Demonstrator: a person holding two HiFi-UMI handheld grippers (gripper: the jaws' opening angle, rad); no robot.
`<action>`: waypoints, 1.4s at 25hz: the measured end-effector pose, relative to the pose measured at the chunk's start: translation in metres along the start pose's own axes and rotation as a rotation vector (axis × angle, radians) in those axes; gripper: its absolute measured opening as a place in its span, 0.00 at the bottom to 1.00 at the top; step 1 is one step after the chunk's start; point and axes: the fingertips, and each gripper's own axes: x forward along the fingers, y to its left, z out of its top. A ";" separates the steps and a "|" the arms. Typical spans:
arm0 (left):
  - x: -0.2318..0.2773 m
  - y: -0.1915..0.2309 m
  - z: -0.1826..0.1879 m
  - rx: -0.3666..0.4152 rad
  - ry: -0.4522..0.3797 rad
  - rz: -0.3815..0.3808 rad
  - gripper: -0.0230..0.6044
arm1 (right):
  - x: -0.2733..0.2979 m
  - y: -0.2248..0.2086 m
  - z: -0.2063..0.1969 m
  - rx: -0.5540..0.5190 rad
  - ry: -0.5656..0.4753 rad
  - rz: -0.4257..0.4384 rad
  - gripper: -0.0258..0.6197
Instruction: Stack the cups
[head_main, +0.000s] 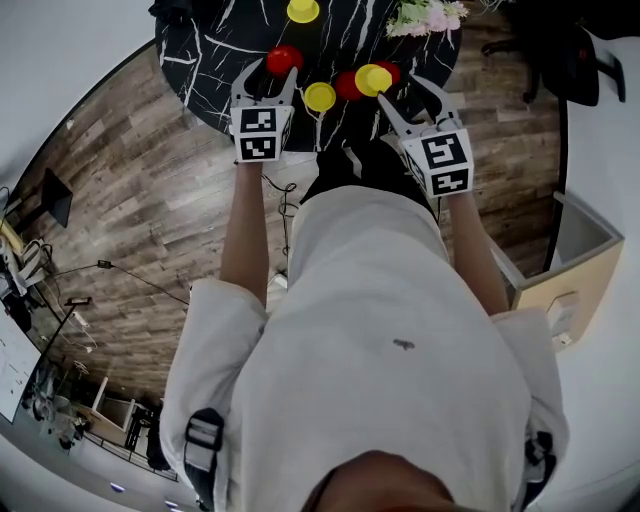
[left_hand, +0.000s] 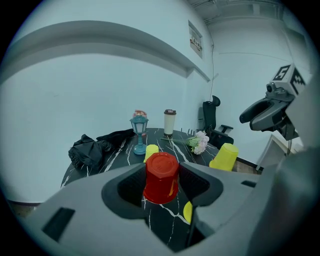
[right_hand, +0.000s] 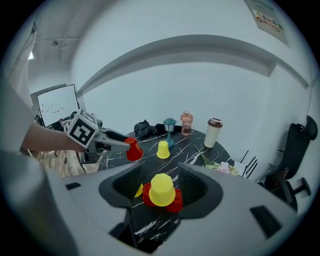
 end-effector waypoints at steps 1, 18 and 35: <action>-0.002 -0.002 0.000 0.004 0.000 -0.004 0.37 | 0.000 0.001 0.000 0.001 -0.003 0.001 0.40; -0.018 -0.068 0.000 0.070 0.004 -0.144 0.37 | -0.007 0.006 -0.001 0.022 -0.031 0.011 0.40; -0.006 -0.113 -0.014 0.151 0.049 -0.257 0.37 | -0.014 -0.003 -0.009 0.035 -0.021 -0.013 0.40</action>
